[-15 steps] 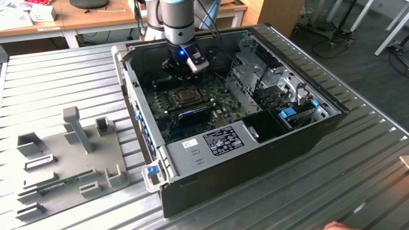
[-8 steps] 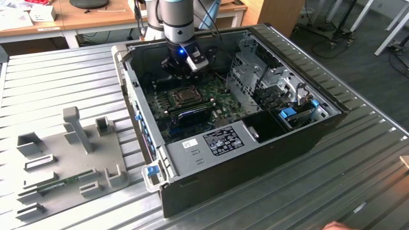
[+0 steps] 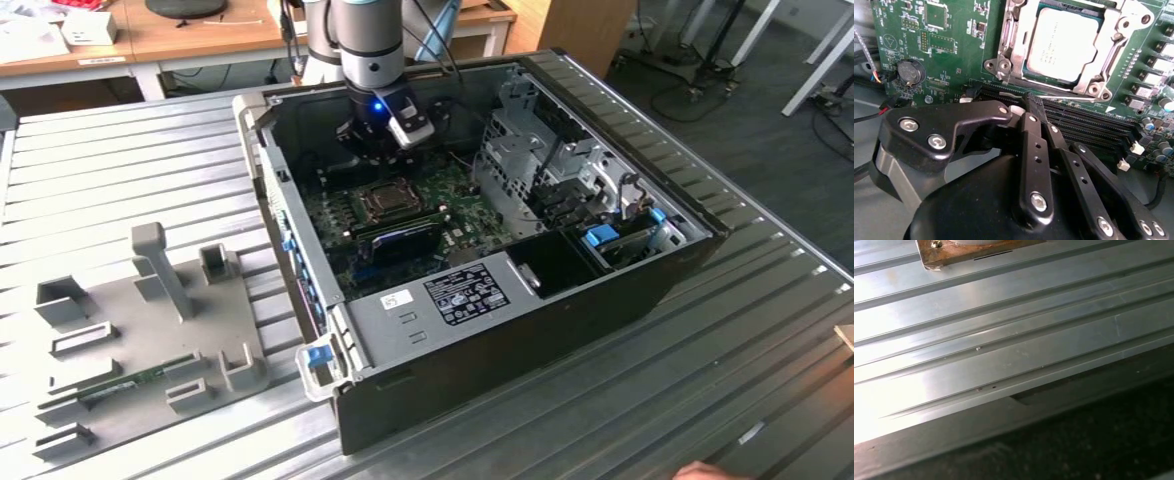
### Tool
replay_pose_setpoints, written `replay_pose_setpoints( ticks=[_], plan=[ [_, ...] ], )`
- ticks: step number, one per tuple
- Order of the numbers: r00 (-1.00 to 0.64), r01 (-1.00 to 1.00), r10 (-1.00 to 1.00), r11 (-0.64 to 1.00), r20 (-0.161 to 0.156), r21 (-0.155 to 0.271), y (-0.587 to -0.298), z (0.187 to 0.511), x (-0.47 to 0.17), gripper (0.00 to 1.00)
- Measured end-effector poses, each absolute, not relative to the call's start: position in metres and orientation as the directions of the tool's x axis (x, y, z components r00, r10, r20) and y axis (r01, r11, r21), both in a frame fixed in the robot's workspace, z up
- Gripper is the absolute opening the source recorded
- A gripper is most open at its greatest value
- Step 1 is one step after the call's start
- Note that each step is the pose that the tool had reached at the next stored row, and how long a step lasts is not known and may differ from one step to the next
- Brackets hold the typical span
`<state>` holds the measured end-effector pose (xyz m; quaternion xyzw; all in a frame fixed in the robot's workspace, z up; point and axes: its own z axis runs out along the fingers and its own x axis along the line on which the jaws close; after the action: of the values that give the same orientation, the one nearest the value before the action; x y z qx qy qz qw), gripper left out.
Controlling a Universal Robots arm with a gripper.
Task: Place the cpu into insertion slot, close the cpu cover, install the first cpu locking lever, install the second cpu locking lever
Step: 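Install the first cpu locking lever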
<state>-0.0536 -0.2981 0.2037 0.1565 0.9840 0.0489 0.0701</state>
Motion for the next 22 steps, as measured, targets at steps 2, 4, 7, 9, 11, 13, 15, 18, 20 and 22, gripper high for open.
replay_pose_setpoints(
  ticks=[2, 4, 7, 9, 11, 13, 15, 18, 20, 22],
  plan=[
    [-0.941, 0.301, 0.315, 0.946, -0.126, 0.119, -0.2981, 0.2032, -0.0539, 0.1],
    [-0.94, 0.3, 0.315, 0.946, -0.131, 0.12, -0.2981, 0.2022, -0.0545, 0.1],
    [-0.939, 0.299, 0.315, 0.946, -0.142, 0.123, -0.2981, 0.2008, -0.056, 0.1],
    [-0.938, 0.298, 0.315, 0.947, -0.147, 0.124, -0.2981, 0.2001, -0.0568, 0.1],
    [-0.937, 0.298, 0.314, 0.947, -0.151, 0.124, -0.2981, 0.1998, -0.0574, 0.1],
    [-0.937, 0.297, 0.314, 0.947, -0.154, 0.125, -0.2981, 0.1997, -0.058, 0.1],
    [-0.937, 0.297, 0.314, 0.947, -0.155, 0.125, -0.298, 0.1997, -0.0583, 0.1],
    [-0.936, 0.297, 0.314, 0.947, -0.157, 0.125, -0.2974, 0.1997, -0.059, 0.1],
    [-0.936, 0.297, 0.314, 0.947, -0.158, 0.126, -0.2968, 0.1997, -0.0596, 0.1],
    [-0.936, 0.297, 0.314, 0.947, -0.159, 0.126, -0.296, 0.1997, -0.0602, 0.1]
  ],
)
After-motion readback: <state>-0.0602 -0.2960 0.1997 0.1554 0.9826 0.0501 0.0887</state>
